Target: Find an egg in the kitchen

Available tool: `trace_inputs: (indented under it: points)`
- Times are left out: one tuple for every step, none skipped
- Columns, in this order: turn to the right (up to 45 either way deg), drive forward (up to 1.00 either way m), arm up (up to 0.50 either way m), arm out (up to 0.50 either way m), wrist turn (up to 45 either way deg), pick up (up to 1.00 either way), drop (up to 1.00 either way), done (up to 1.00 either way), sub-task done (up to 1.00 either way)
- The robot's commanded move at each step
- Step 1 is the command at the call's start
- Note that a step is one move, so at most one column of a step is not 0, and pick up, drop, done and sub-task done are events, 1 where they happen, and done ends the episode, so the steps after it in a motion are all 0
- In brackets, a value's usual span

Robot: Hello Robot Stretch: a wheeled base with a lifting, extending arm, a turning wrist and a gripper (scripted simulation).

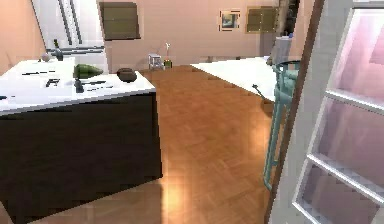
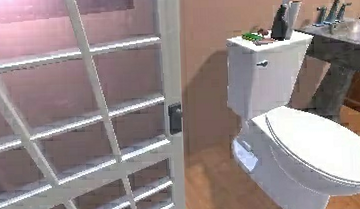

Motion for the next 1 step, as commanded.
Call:
trace_inputs:
  points:
    - [0.0,0.65,0.00,0.00,0.0,0.00,0.00,0.00,0.00]
